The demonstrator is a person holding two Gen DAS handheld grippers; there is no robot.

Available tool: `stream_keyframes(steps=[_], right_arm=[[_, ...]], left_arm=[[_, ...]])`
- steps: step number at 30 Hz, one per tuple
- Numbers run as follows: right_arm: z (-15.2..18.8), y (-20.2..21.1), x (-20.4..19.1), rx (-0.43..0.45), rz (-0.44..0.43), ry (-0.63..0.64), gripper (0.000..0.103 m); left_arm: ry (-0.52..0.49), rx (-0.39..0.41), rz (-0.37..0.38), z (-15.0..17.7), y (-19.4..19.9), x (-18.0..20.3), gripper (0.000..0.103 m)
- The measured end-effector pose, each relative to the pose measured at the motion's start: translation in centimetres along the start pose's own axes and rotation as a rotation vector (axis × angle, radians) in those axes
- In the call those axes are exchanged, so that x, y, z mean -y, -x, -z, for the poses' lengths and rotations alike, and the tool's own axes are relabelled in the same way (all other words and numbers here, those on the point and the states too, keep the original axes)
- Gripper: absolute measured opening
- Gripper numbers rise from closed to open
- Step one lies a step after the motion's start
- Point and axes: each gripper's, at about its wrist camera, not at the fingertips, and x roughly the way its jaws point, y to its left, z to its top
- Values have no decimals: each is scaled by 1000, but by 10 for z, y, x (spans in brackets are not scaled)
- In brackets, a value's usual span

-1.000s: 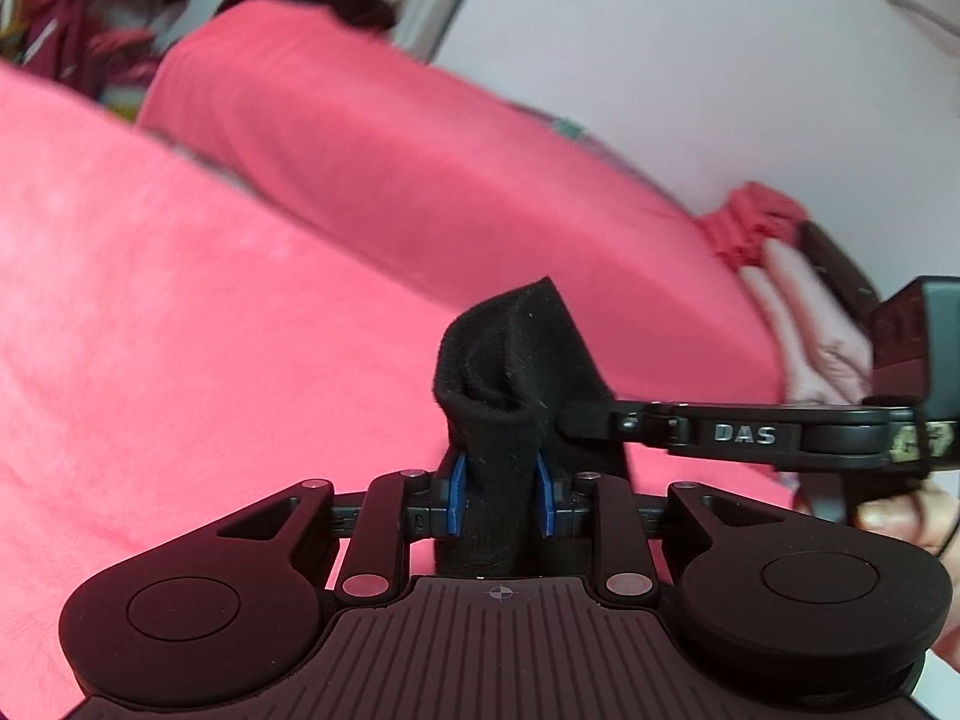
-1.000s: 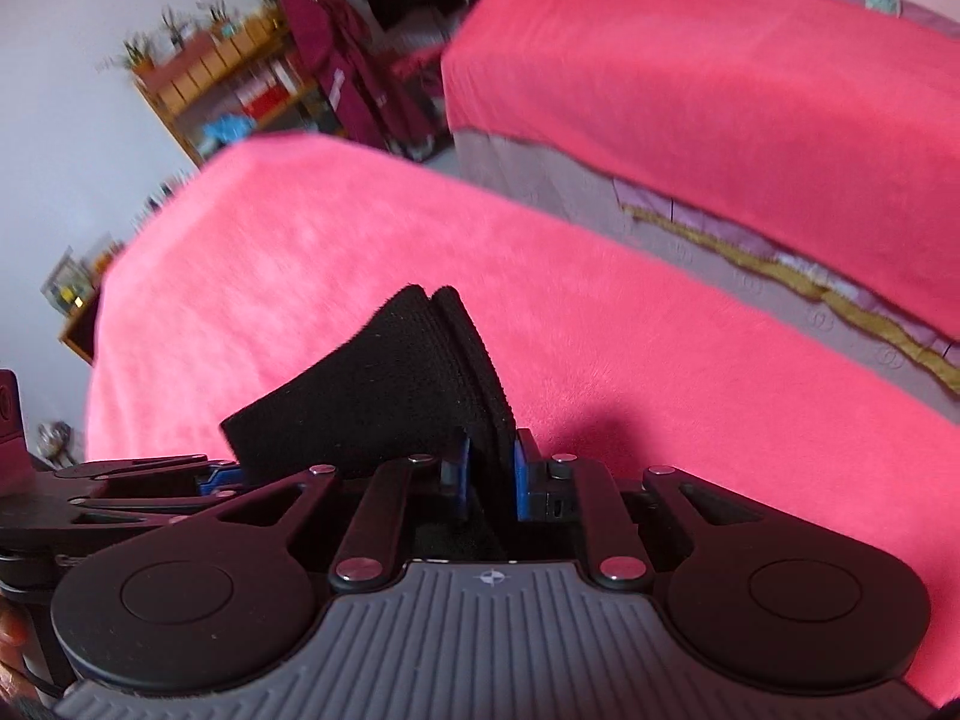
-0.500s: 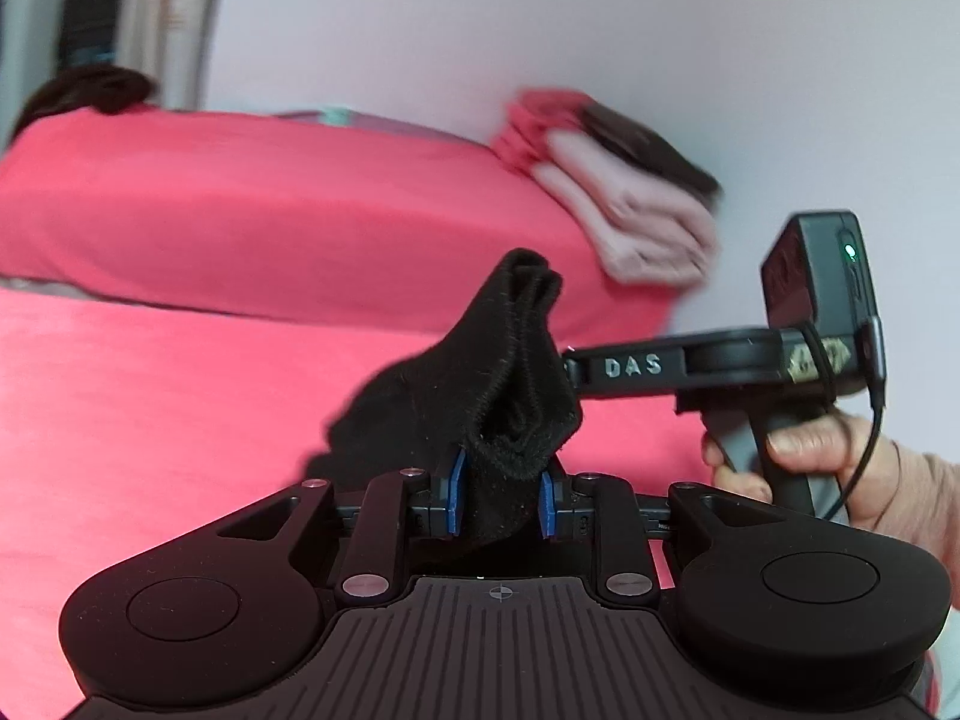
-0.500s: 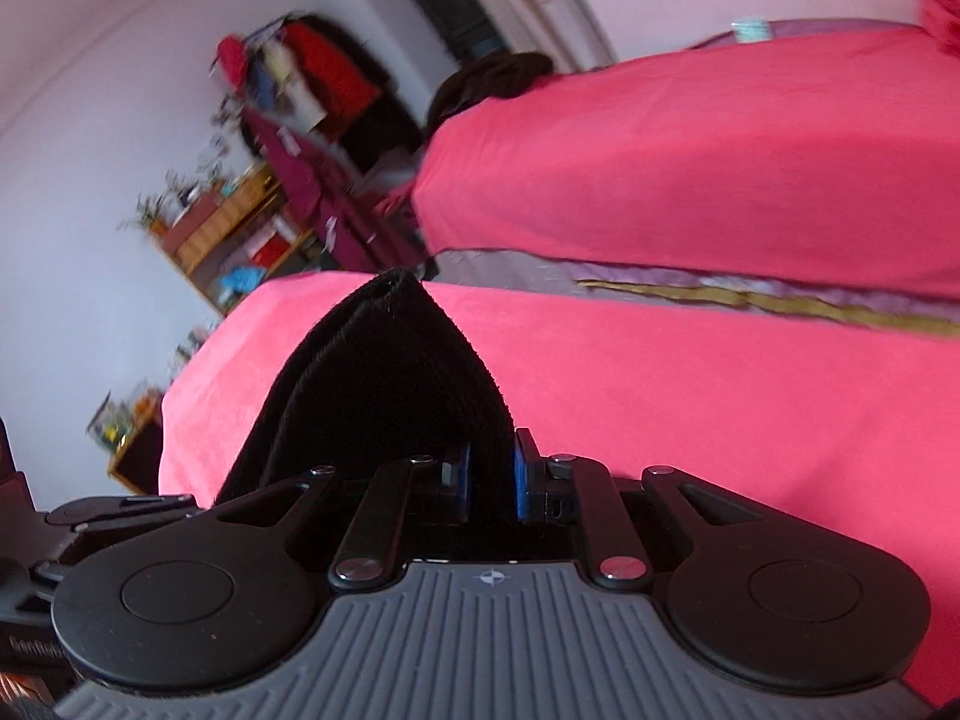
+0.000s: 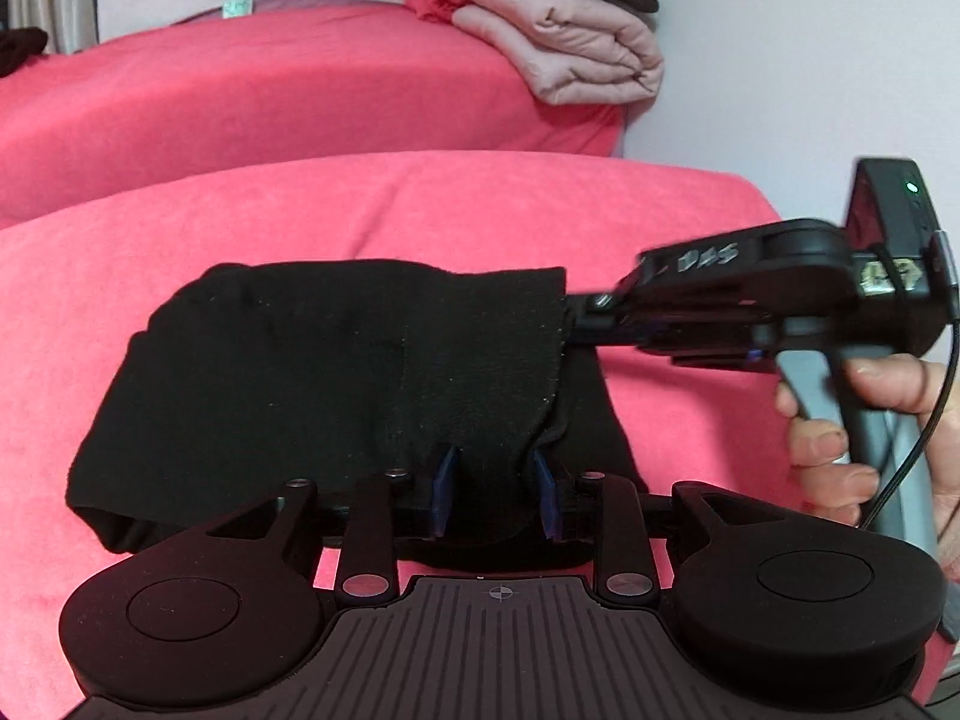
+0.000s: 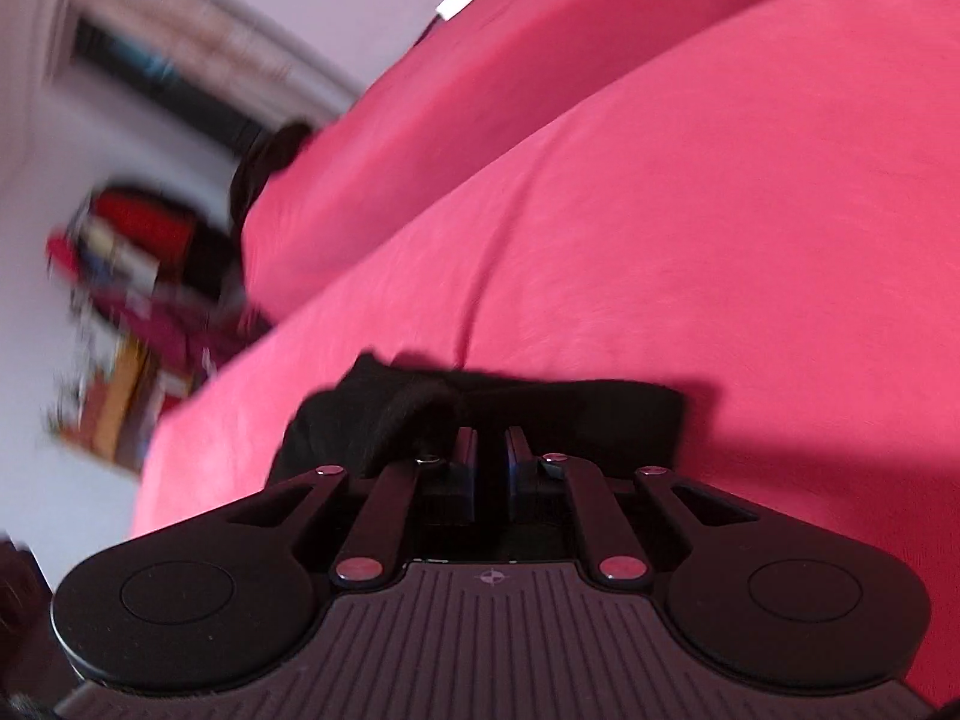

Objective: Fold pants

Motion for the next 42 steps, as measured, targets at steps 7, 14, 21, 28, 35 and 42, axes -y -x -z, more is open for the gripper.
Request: stream_keyframes(steps=[7,14,21,28,35,42], right_arm=[[6,21,3,122,-76,-208,63],[26,-22,-46,20,38,0,67],[20,-15,-88,81,61,194,15],[20,-31,-52,25,177,122,16],[13,-28,-52,36,179,128,32],[-19,-21,-87,122,236,264,57]], left_arm=[[-9,-9,10,0,4,-4,97],[-39,-17,29,-6,4,1,103],[-47,20,44,-1,37,-15,103],[10,22,-7,12,59,-44,103],[106,51,-71,15,77,-83,103],[189,66,-108,4,71,-124,103]])
